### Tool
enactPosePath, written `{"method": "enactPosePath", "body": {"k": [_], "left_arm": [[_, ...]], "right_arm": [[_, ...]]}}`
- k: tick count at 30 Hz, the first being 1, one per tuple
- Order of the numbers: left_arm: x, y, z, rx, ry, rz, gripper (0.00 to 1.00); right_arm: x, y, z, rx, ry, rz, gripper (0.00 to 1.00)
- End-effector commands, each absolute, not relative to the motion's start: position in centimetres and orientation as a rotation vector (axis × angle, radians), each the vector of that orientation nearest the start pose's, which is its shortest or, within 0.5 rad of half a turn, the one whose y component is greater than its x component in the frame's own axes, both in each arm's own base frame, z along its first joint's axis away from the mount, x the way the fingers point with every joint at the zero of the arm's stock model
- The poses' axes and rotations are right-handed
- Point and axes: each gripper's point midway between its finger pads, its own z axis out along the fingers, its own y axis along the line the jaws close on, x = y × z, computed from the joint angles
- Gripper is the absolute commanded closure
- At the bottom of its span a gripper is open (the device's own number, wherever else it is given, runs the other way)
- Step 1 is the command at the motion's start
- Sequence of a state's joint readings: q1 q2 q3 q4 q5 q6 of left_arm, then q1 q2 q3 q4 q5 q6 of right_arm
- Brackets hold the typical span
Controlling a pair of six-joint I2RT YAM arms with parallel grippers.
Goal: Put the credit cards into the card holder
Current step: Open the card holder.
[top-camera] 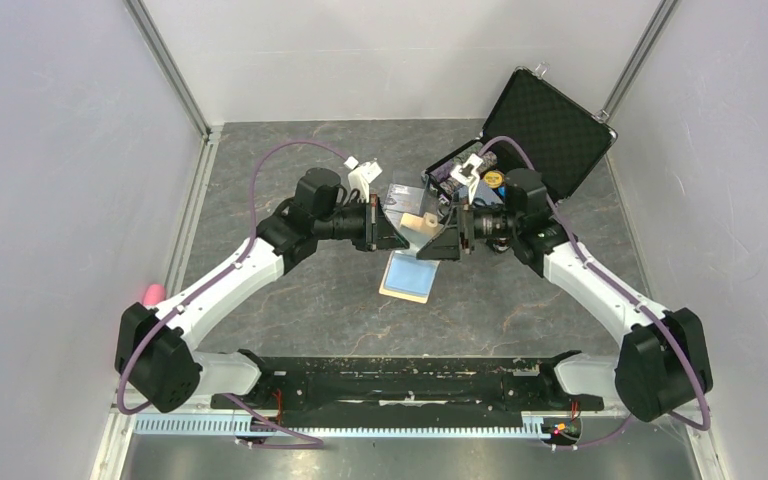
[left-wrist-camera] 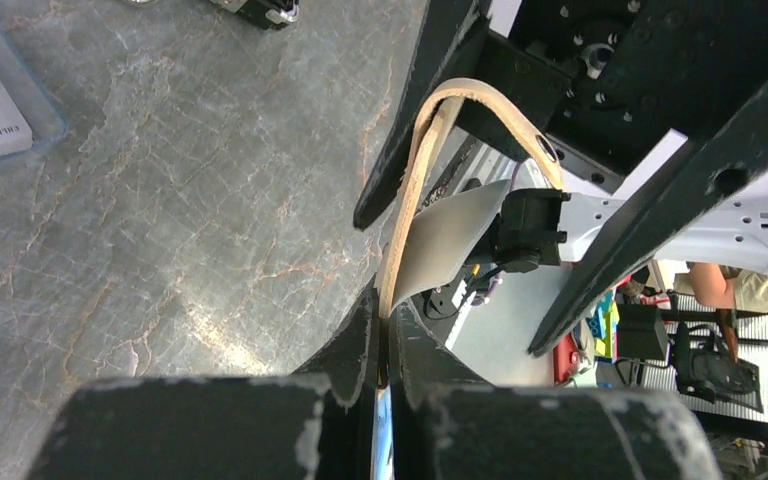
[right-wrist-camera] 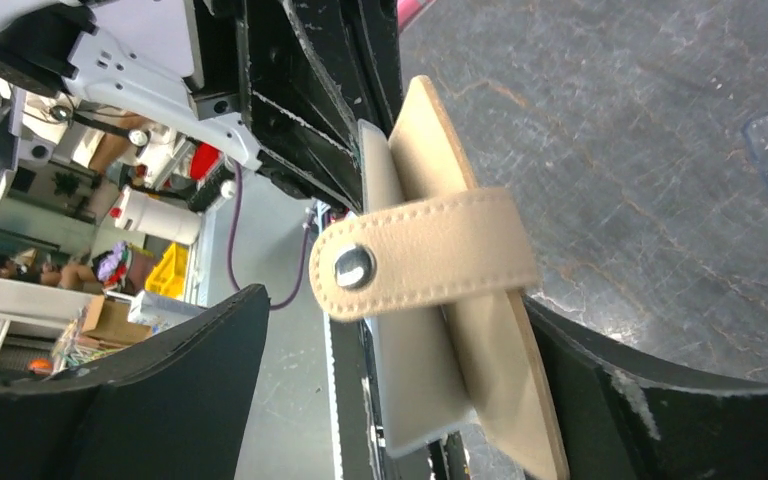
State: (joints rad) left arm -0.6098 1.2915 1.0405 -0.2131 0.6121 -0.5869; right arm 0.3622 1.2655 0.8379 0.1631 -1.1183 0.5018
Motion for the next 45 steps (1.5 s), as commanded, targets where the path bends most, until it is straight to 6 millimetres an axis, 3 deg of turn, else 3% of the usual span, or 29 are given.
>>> {"method": "enactPosePath", "body": {"k": [1, 3, 7, 8, 11, 14, 20, 24, 26, 27, 30, 31, 32, 35, 39, 42, 45], "left_arm": [[22.9, -31.2, 25.9, 0.484, 2.164, -1.388, 0.98], [22.8, -31.3, 25.7, 0.496, 2.173, -1.389, 0.98], [22.7, -31.2, 25.9, 0.513, 2.166, -1.381, 0.96], [22.6, -31.1, 26.0, 0.512, 2.164, -1.381, 0.90], [22.5, -30.8, 25.7, 0.491, 2.162, -1.397, 0.67], [22.2, -30.6, 25.3, 0.457, 2.144, -1.464, 0.53], [21.5, -30.3, 23.4, 0.426, 2.174, -1.509, 0.43], [21.5, -30.2, 22.7, 0.425, 2.184, -1.498, 0.41], [21.3, -30.6, 23.5, 0.446, 2.145, -1.547, 0.43], [21.3, -30.8, 23.8, 0.453, 2.121, -1.565, 0.50], [21.3, -31.1, 24.8, 0.466, 2.078, -1.606, 0.84], [21.3, -31.1, 24.9, 0.470, 2.077, -1.610, 0.94], [21.3, -31.1, 24.9, 0.478, 2.076, -1.609, 0.98], [20.7, -30.9, 24.3, 0.522, 2.136, -1.592, 0.98], [19.4, -30.5, 23.9, 0.612, 2.192, -1.604, 0.98], [18.4, -29.8, 23.4, 0.690, 2.247, -1.583, 0.98], [17.7, -29.5, 23.6, 0.738, 2.260, -1.582, 0.98]], "right_arm": [[22.4, 27.4, 23.5, -0.867, 1.901, 1.458, 0.23], [23.0, 27.6, 22.5, -0.853, 1.950, 1.413, 0.37], [24.1, 27.6, 21.4, -0.806, 2.008, 1.375, 0.95], [24.3, 27.6, 21.5, -0.801, 2.006, 1.370, 1.00], [24.8, 27.4, 22.3, -0.775, 1.990, 1.355, 1.00], [25.4, 26.8, 23.8, -0.714, 1.952, 1.373, 1.00], [25.5, 25.8, 27.0, -0.588, 1.810, 1.509, 1.00], [24.7, 25.9, 27.8, -0.539, 1.776, 1.601, 1.00], [24.5, 25.8, 28.0, -0.502, 1.761, 1.628, 1.00], [24.3, 25.8, 27.9, -0.494, 1.759, 1.636, 1.00], [24.2, 25.7, 27.3, -0.497, 1.780, 1.629, 0.99], [24.4, 25.6, 26.8, -0.506, 1.801, 1.607, 0.95], [24.8, 25.5, 26.4, -0.528, 1.824, 1.560, 0.90], [26.1, 24.6, 25.1, -0.577, 1.905, 1.397, 0.71], [26.1, 24.2, 24.6, -0.628, 1.956, 1.339, 0.52], [25.7, 24.2, 24.6, -0.667, 1.952, 1.344, 0.42], [24.6, 24.5, 24.6, -0.716, 1.935, 1.398, 0.39]]}}
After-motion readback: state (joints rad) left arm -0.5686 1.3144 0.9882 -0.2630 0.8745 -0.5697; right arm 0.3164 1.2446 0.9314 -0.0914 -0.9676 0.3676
